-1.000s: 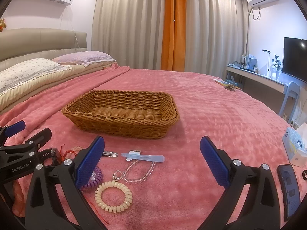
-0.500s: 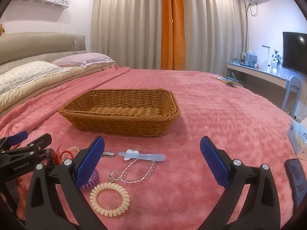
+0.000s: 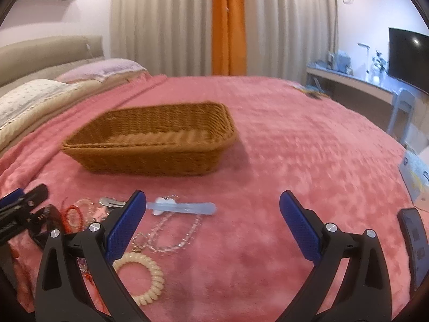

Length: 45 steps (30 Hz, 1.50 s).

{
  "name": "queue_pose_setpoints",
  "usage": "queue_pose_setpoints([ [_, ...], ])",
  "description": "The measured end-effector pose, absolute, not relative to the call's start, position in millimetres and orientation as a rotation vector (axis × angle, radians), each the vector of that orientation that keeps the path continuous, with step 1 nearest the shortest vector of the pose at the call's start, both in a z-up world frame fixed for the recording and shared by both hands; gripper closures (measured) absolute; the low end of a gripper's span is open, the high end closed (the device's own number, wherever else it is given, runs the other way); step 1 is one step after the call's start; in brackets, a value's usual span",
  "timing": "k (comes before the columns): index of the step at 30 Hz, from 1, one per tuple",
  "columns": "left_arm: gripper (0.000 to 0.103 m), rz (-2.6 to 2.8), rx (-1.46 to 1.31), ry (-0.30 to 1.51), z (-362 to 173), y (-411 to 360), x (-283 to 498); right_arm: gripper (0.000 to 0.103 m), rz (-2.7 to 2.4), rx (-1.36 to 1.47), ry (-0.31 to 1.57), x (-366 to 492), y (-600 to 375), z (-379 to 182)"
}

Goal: Organize jewelry
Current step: 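Grasp the black watch with the left gripper while the right gripper grasps the cream coiled hair tie, then carry both items into the wicker basket and open both grippers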

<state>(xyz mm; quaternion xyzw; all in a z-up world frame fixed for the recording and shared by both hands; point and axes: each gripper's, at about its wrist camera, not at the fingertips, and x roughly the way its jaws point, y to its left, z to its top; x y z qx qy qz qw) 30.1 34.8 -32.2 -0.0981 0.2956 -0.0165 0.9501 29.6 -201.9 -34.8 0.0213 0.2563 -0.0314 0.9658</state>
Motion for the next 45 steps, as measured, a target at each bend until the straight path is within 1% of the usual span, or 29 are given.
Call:
queue_pose_setpoints([
  [4,0.009,-0.172,-0.268,0.7,-16,67,34,0.009,-0.027,-0.005,0.582,25,-202,-30],
  [6,0.009,-0.204,-0.27,0.746,-9,82,36,0.013,0.01,-0.048,0.625,20,-197,-31],
  [7,0.009,-0.219,-0.266,0.779,-8,89,38,0.016,0.026,-0.054,0.641,17,-196,-32],
  [8,0.009,-0.223,-0.259,0.798,-8,91,38,0.022,0.059,-0.056,0.668,12,-193,-35],
  [9,0.01,-0.221,-0.249,0.831,-10,93,40,0.026,0.075,-0.057,0.684,9,-190,-37],
  [10,0.014,-0.228,-0.244,0.861,-14,92,42,0.032,0.095,-0.057,0.712,7,-186,-41],
  [11,0.021,-0.252,-0.246,0.893,-19,88,43,0.04,0.105,-0.055,0.73,5,-184,-44],
  [12,0.028,-0.269,-0.251,0.916,-23,87,43,0.043,0.115,-0.049,0.755,5,-182,-47],
  [13,0.033,-0.277,-0.253,0.945,-28,82,45,0.047,0.129,-0.034,0.781,5,-182,-49],
  [15,0.038,-0.278,-0.247,0.972,-37,76,49,0.049,0.158,0.011,0.824,7,-184,-52],
  [17,0.047,-0.27,-0.221,0.98,-45,67,54,0.064,0.184,0.055,0.869,11,-188,-56],
  [18,0.054,-0.26,-0.211,0.988,-50,65,57,0.066,0.191,0.063,0.885,12,-188,-59],
  [19,0.056,-0.253,-0.21,0.993,-52,63,59,0.066,0.189,0.064,0.899,14,-188,-61],
  [22,0.057,-0.264,-0.205,0.997,-51,59,62,0.066,0.177,0.039,0.91,20,-183,-63],
  [24,0.058,-0.256,-0.19,1.012,-50,59,64,0.066,0.15,-0.03,0.919,28,-171,-63],
  [25,0.064,-0.244,-0.163,1.018,-50,55,64,0.069,0.15,-0.03,0.919,28,-171,-63],
  [26,0.069,-0.236,-0.14,1.021,-50,52,65,0.077,0.143,-0.053,0.92,29,-167,-63],
  [27,0.08,-0.226,-0.104,1.029,-51,46,64,0.081,0.158,-0.088,0.912,26,-160,-63],
  [28,0.085,-0.229,-0.09,1.031,-52,43,62,0.088,0.158,-0.088,0.912,26,-160,-63],
  [29,0.085,-0.232,-0.081,1.031,-52,42,60,0.091,0.16,-0.101,0.908,25,-159,-62],
  [30,0.087,-0.227,-0.067,1.026,-52,40,58,0.091,0.158,-0.118,0.898,22,-158,-62],
  [31,0.091,-0.218,-0.056,1.019,-51,39,56,0.092,0.163,-0.118,0.886,20,-158,-61],
  [32,0.092,-0.212,-0.063,1.011,-49,40,54,0.093,0.165,-0.115,0.873,18,-159,-58],
  [38,0.093,-0.263,-0.141,0.908,-30,43,39,0.094,0.177,-0.094,0.77,8,-167,-25],
  [42,0.093,-0.292,-0.181,0.803,9,40,34,0.094,0.17,-0.079,0.684,12,-172,10],
  [45,0.093,-0.293,-0.191,0.725,41,33,46,0.094,0.165,-0.059,0.624,27,-178,39],
])
